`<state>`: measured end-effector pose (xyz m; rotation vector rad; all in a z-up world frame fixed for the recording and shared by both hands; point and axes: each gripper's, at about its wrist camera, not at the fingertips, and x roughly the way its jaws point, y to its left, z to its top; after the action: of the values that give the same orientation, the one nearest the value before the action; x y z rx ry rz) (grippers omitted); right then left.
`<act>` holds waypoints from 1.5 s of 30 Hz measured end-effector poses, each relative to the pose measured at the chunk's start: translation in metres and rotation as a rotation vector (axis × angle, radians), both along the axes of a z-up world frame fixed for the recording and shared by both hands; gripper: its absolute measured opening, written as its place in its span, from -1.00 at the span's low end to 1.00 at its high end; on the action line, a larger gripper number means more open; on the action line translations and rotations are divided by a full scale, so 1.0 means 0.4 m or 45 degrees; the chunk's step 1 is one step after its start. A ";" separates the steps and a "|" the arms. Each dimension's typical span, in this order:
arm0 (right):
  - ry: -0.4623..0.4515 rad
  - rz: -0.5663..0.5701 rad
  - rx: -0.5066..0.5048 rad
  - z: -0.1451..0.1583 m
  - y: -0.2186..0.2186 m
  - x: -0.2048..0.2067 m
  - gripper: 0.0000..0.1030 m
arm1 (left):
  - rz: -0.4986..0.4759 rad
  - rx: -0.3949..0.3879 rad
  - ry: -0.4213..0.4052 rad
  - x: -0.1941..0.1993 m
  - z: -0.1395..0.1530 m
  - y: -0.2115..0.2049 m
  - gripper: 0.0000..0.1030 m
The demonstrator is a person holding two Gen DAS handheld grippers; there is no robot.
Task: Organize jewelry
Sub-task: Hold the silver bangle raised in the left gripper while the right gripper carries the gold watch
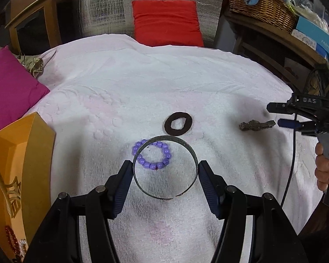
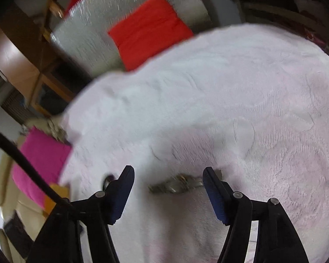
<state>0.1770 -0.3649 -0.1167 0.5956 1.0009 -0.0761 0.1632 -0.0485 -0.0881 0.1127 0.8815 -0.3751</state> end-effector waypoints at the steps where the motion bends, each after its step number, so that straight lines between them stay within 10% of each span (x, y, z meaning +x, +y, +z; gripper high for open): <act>1: 0.019 -0.047 0.016 -0.014 -0.012 -0.002 0.28 | 0.001 0.010 0.000 0.000 -0.002 0.001 0.21; 12: 0.070 -0.252 0.109 -0.099 -0.061 0.000 -0.46 | -0.002 0.016 -0.008 -0.005 0.003 0.001 0.22; 21: 0.098 -0.180 0.185 -0.102 -0.043 0.000 -0.45 | 0.003 0.005 -0.013 -0.009 0.011 0.007 0.22; 25: 0.079 -0.132 0.242 -0.105 -0.040 0.009 -0.04 | 0.005 0.004 -0.010 -0.008 0.011 0.008 0.22; 29: 0.071 -0.053 0.128 -0.102 -0.006 0.018 -0.04 | 0.008 -0.003 -0.004 -0.006 0.011 0.008 0.22; 33: 0.063 0.000 0.048 -0.103 0.014 0.021 -0.53 | 0.004 0.000 -0.004 -0.006 0.009 0.004 0.22; 45: 0.046 -0.033 0.134 -0.077 0.012 0.010 -0.61 | 0.025 -0.011 -0.006 -0.003 0.011 0.017 0.22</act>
<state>0.1811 -0.3602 -0.1476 0.7055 1.0371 -0.0575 0.1621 -0.0416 -0.0836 0.0971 0.8760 -0.3603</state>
